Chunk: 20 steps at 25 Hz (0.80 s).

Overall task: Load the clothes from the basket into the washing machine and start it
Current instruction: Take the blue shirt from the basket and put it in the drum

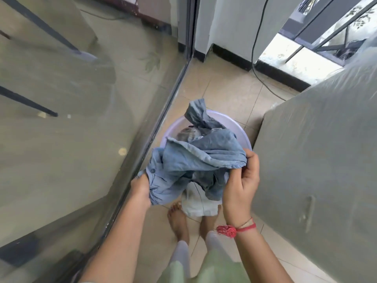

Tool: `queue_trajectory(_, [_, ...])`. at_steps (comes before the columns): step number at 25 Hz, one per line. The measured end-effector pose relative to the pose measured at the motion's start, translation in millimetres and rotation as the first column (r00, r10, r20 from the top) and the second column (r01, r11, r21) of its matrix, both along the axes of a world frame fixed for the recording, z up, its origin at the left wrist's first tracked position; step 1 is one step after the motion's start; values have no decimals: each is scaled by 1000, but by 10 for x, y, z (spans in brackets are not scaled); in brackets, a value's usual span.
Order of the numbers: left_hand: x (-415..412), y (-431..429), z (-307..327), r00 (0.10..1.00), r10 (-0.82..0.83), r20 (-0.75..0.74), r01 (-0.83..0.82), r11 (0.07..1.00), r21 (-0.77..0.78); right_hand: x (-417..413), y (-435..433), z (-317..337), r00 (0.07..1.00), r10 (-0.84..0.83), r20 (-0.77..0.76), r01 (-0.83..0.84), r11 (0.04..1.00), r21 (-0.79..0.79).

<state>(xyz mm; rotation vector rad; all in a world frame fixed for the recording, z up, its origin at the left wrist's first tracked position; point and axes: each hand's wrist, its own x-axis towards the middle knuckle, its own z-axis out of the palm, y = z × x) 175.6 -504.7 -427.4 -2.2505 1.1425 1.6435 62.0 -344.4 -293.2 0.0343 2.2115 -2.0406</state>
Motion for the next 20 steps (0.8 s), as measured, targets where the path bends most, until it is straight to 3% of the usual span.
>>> queue_trajectory(3, [-53,-77,491,992,57,-112,-66,995,-80,-135,88,296,999,-11,-31,12,999,40])
queue_trajectory(7, [-187,-251,1679,925,129,-359,-215,953,-212,-360,198,1050,996,-5,-90,13,996,91])
queue_trajectory(15, [-536,-285,4158,756,-112,-645,-246,865,-438,-331,524,2825,957,67,-283,-1,974,225])
queue_trajectory(20, [-802,-207,5543,568,-355,-743,-275,768,-578,-390,987,3748,920,0,-391,52,991,123])
